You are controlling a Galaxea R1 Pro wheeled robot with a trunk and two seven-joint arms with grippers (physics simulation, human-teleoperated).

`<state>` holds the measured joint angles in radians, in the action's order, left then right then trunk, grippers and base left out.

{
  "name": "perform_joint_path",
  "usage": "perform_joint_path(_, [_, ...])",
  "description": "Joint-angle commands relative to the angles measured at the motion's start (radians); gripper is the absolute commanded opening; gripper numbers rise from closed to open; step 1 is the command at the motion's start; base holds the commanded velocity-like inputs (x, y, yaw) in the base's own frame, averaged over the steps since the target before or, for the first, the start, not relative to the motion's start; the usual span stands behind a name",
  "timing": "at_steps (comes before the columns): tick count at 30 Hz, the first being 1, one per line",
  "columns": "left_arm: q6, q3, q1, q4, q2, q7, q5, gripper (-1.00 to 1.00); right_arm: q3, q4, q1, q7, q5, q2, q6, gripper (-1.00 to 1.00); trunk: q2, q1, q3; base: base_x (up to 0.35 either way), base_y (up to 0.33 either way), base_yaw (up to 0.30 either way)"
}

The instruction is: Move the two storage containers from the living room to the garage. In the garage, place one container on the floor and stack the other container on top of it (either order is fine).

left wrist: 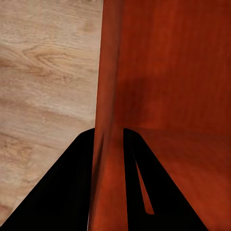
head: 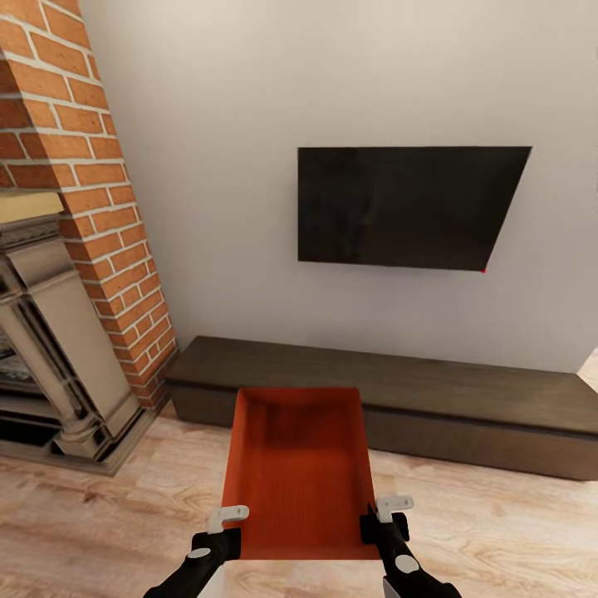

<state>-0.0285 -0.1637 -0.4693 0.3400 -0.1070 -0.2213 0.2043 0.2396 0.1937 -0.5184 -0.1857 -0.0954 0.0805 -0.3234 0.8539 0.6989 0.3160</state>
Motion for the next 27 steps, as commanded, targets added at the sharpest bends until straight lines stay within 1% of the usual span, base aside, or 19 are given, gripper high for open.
perform_joint_path(1, [-0.004,0.010,0.000,-0.002,0.003,-0.033,0.012,-1.00,-0.026,0.003,-0.002,-0.054,-0.006,-0.001,-0.013,-1.00,0.001,0.000,-0.001,0.000,0.000,0.000])
perform_joint_path(27, [-0.004,0.010,0.000,-0.001,0.002,-0.033,0.012,-1.00,-0.026,0.003,-0.002,-0.055,-0.006,0.000,-0.018,-1.00,0.001,0.000,-0.042,0.000,0.000,0.000])
